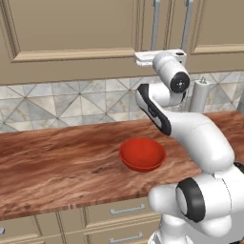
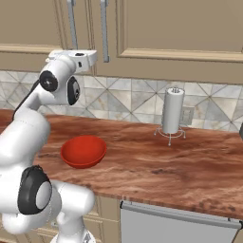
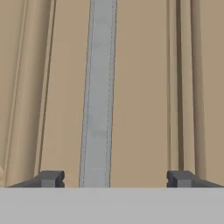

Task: Open the cabinet. Pick the apple and peach from the cabinet and place them into the bowl. Then close the cabinet.

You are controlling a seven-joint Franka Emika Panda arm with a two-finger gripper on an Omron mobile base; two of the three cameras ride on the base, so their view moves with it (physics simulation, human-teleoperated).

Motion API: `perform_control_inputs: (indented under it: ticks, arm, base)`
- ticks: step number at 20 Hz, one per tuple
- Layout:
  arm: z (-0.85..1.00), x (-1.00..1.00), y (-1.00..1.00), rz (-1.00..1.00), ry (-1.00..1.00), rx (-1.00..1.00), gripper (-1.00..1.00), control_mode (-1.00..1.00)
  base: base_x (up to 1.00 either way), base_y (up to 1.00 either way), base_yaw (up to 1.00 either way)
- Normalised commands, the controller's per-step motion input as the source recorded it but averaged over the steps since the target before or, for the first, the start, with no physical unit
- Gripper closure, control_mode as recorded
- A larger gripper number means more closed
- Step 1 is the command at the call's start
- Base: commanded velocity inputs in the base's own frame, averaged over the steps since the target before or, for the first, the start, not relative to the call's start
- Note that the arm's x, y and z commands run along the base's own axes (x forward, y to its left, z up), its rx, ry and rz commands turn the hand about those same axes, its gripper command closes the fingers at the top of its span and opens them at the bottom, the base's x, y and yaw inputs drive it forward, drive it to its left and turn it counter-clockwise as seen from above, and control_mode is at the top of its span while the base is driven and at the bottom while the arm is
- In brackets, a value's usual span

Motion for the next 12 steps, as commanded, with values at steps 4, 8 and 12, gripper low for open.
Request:
perform_control_inputs:
  ticks: [4,8,12]
  arm:
    - [-0.1,1.0,0.26,-0.04,0.0,0.05,-1.0,-1.0]
    - [-0.17,1.0,0.39,-0.08,0.0,0.01,1.0,-1.0]
    - [0.0,0.19,0.05,-0.04,0.01,0.0,1.0,-1.0]
  base:
    - [0.0,0.0,0.0]
    - [0.0,0.0,0.0]
    - [0.0,0.0,0.0]
